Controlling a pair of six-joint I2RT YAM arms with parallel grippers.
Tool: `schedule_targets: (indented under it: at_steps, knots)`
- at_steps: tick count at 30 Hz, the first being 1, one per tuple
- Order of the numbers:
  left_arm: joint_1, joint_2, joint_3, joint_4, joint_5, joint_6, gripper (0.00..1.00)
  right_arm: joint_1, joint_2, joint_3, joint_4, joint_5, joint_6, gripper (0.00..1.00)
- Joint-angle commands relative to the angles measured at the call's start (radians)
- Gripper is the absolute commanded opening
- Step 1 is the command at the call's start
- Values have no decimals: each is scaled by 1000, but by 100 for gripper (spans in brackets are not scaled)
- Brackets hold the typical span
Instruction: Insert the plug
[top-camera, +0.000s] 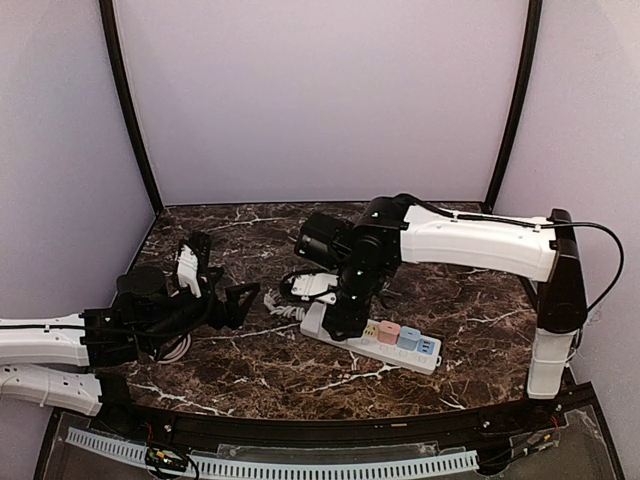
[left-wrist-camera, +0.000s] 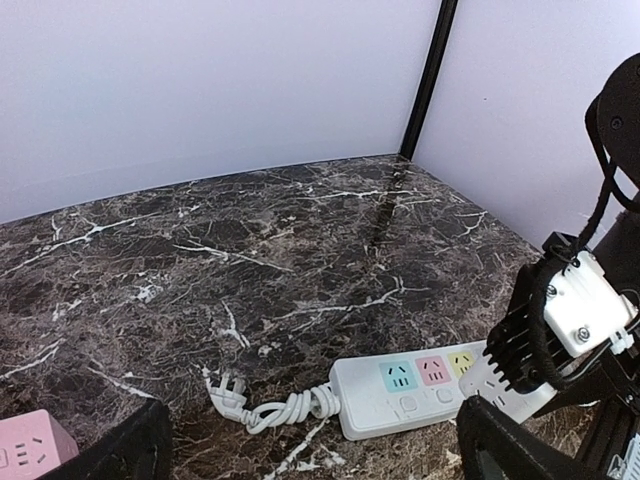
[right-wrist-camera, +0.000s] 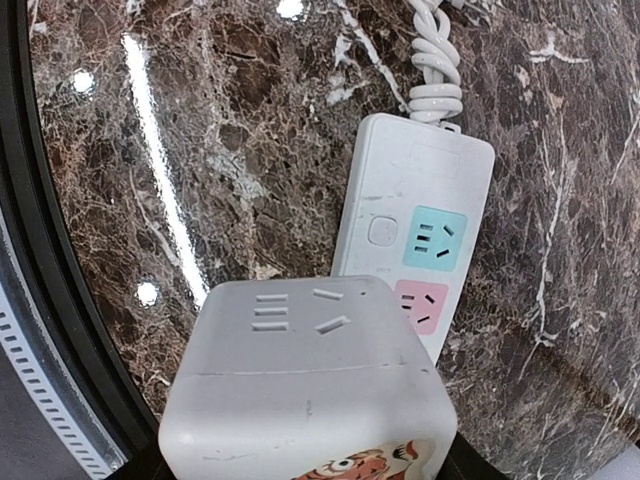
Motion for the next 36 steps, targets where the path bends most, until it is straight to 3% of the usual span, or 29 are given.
schedule_targets:
  at_steps: [1,15,36]
  knots:
    - [4,10,-15,27,-21,16,99,-34,25,21,-50,5,68,0]
    - [4,12,-23,46,-7,24,99,-139,112,50,-44,-4,84,0]
    - [4,-34,-19,29,40,16,99,-192,131,15,4,-39,54,0]
